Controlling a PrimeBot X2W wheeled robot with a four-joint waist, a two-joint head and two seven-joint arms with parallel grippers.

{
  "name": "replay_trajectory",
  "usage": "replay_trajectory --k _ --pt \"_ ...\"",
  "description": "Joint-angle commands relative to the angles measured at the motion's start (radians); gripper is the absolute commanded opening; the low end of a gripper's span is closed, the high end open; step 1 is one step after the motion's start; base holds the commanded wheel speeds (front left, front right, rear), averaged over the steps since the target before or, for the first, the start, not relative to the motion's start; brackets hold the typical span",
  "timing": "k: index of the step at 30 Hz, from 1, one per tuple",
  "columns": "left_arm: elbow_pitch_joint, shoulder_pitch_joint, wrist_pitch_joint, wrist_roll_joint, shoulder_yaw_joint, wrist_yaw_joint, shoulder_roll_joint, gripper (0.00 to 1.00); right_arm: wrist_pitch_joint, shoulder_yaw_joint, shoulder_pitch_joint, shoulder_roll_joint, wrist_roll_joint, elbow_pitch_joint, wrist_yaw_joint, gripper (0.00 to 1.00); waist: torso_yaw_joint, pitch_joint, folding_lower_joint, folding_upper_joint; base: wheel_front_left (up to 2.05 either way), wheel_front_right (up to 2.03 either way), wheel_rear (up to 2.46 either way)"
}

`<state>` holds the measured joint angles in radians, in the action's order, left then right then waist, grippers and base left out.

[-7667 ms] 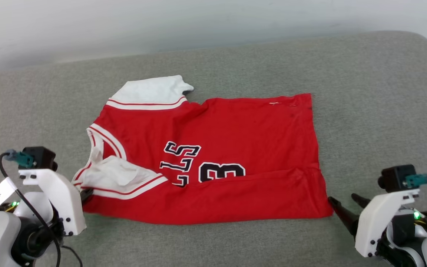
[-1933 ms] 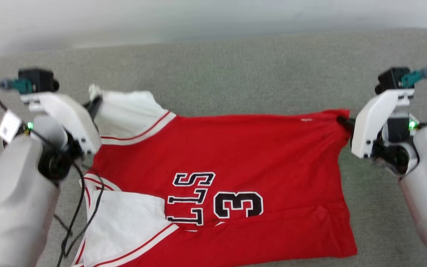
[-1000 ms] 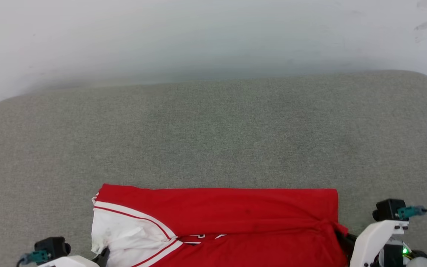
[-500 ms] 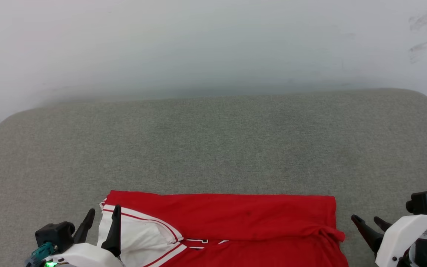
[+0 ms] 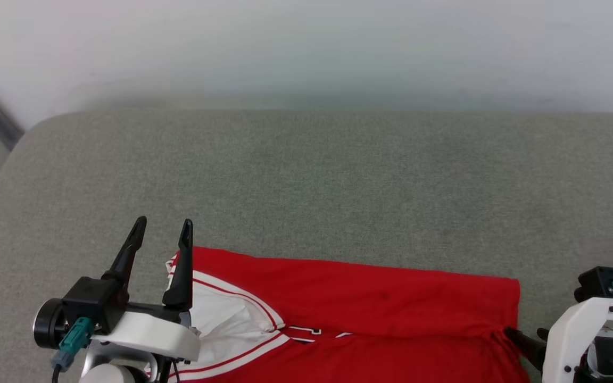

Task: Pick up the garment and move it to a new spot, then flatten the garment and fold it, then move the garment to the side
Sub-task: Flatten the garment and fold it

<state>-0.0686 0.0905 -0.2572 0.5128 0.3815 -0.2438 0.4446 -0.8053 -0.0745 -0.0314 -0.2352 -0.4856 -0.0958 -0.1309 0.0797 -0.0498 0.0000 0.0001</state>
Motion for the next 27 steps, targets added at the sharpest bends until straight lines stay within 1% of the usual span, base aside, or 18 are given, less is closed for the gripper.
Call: replay_trajectory --k 1,7,11,13,14,15,16,18,24,27 --pt "-0.019 0.017 -0.004 -0.013 -0.001 -0.008 -0.007 1.0 -0.015 0.001 -0.017 0.019 0.003 -0.004 0.0 1.0 0.027 -0.051 0.0 -0.0001 0.0 0.0 0.0" --pt "-0.029 0.033 -0.006 -0.025 0.003 -0.01 -0.025 1.0 -0.075 0.049 -0.014 0.055 -0.011 -0.062 0.0 1.0 0.045 -0.108 0.0 -0.0001 0.0 0.0 0.0" --pt "-0.017 0.041 -0.007 -0.027 0.002 -0.006 -0.03 1.0 -0.125 0.084 0.02 0.087 -0.012 -0.116 0.0 1.0 0.048 -0.123 0.0 -0.0001 0.0 0.0 0.0" --pt "-0.015 0.043 -0.007 -0.03 0.003 -0.004 -0.029 1.0 -0.14 0.088 0.026 0.093 -0.009 -0.128 0.0 1.0 0.048 -0.125 0.0 -0.0001 0.0 0.0 0.0" --pt "-0.013 0.048 -0.007 -0.033 0.002 -0.002 -0.027 1.0 -0.145 0.089 0.027 0.1 -0.008 -0.134 0.0 0.49 0.047 -0.126 0.0 -0.0001 0.0 0.0 0.0" --pt "-0.011 0.052 -0.007 -0.034 0.002 0.001 -0.025 1.0 -0.14 0.088 0.024 0.103 -0.004 -0.136 0.0 0.12 0.046 -0.126 0.0 -0.0001 0.0 0.0 0.0" --pt "-0.01 0.056 -0.008 -0.035 0.003 0.003 -0.024 1.0 -0.137 0.087 0.019 0.105 0.001 -0.14 0.0 0.0 0.044 -0.125 0.0 -0.0001 0.0 0.0 0.0" --pt "-0.005 0.058 -0.008 -0.041 0.005 0.004 -0.022 1.0 -0.122 0.087 -0.001 0.106 -0.001 -0.134 0.0 0.0 0.04 -0.118 0.0 -0.0001 0.0 0.0 0.0" --pt "0.01 0.043 -0.004 -0.044 0.015 0.01 -0.016 1.0 -0.064 0.07 -0.063 0.072 0.005 -0.11 0.0 0.0 0.018 -0.067 0.0 -0.0001 0.0 0.0 0.0" --pt "0.014 0.036 0.004 -0.043 0.017 0.005 -0.01 1.0 -0.046 0.055 -0.084 0.052 0.007 -0.107 0.0 0.0 0.004 -0.039 0.0 -0.0001 0.0 0.0 0.0"
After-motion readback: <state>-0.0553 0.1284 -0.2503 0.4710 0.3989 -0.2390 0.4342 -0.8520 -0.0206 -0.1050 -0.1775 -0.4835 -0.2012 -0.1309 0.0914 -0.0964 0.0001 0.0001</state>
